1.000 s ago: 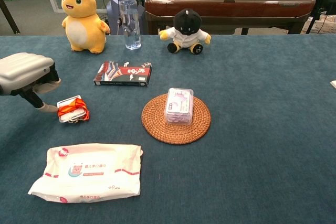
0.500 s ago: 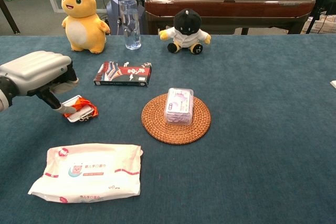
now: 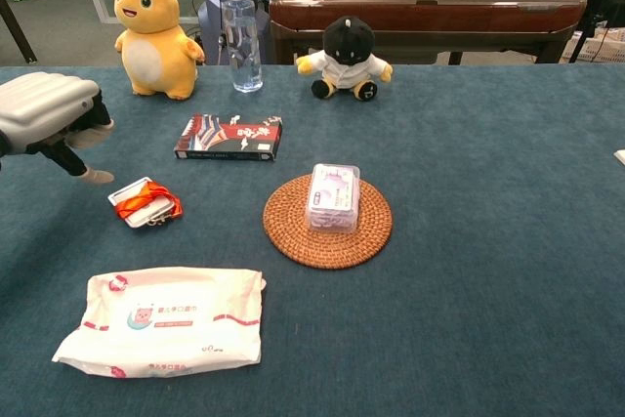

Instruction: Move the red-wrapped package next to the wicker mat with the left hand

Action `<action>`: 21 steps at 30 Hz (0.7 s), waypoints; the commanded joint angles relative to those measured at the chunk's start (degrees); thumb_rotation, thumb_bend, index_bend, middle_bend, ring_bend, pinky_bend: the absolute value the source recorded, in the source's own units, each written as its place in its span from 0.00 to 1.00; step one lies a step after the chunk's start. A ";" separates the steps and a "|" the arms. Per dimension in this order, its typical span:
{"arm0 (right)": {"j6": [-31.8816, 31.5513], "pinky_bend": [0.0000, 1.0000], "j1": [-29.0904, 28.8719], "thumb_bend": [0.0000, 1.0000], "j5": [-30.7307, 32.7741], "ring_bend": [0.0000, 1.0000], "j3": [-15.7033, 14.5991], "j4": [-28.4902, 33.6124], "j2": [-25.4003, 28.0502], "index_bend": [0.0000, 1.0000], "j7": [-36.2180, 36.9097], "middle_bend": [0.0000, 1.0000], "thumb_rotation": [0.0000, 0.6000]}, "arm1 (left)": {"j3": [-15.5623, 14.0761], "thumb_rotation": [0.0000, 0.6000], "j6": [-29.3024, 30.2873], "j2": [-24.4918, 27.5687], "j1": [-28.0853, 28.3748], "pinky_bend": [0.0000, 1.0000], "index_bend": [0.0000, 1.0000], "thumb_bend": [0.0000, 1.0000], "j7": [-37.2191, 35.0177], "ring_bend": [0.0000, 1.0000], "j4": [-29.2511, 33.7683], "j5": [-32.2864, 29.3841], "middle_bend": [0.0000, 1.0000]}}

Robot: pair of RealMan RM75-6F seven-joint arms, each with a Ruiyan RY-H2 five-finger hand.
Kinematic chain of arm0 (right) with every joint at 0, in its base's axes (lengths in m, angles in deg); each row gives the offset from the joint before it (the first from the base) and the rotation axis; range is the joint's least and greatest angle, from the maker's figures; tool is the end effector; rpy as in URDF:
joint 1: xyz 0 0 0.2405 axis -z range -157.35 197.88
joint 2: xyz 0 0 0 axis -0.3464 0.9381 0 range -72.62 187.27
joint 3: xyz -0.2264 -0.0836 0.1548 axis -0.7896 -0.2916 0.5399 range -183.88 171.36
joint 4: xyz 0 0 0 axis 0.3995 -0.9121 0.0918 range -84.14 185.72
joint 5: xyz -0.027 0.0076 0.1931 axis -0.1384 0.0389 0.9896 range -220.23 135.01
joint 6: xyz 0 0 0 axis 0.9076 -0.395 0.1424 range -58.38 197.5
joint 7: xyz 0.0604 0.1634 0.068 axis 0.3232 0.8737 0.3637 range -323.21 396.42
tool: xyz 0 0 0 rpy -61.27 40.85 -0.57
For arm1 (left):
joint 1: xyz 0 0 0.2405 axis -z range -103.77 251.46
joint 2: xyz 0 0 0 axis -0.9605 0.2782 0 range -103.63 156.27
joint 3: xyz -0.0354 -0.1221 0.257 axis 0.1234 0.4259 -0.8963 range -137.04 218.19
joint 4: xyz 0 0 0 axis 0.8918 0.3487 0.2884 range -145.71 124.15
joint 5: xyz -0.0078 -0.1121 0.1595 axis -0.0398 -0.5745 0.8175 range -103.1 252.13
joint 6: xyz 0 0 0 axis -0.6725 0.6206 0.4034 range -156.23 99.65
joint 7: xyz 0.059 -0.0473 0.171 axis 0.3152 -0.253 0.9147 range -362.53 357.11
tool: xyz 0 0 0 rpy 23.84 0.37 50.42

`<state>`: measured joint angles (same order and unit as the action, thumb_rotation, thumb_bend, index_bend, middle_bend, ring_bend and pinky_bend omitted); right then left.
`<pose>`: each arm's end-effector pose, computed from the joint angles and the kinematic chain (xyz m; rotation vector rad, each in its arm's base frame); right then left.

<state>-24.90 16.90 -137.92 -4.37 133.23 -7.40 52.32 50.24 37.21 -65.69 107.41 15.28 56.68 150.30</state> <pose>-0.3282 -0.2112 0.2075 1.4109 -0.8440 1.1494 -0.2402 0.4021 0.0209 -1.6842 -0.6558 -0.8498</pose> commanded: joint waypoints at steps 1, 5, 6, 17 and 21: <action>0.01 0.40 0.00 0.06 -0.02 0.20 -0.02 0.02 0.04 0.36 0.06 0.34 1.00 | 0.17 1.00 1.76 -1.35 0.24 1.00 1.00 0.00 -2.71 0.96 -2.93 1.71 1.00; -0.17 0.40 0.09 0.06 -0.08 0.20 -0.03 0.00 0.08 0.36 0.15 0.34 1.00 | -1.21 1.00 2.20 -2.40 1.14 1.00 1.00 0.00 -4.13 0.96 -7.03 4.61 1.00; -0.21 0.40 0.10 0.06 -0.06 0.20 -0.01 0.00 0.08 0.36 0.17 0.34 1.00 | -1.50 1.00 2.22 -2.60 1.34 1.00 1.00 0.00 -4.39 0.96 -7.77 5.17 1.00; -0.25 0.40 0.20 0.06 0.14 0.20 0.06 -0.02 0.19 0.36 0.41 0.34 1.00 | -3.57 1.00 2.08 -4.27 2.52 1.00 1.00 0.00 -7.61 0.96 -12.95 8.48 1.00; -0.20 0.40 0.17 0.06 0.02 0.20 0.02 0.02 0.18 0.36 0.33 0.34 1.00 | -4.24 1.00 2.26 -4.66 2.54 1.00 1.00 0.00 -9.06 0.96 -13.87 9.32 1.00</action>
<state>-25.11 17.07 -137.89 -4.35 133.25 -7.22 52.66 46.23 39.42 -70.20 109.92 6.55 43.05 159.37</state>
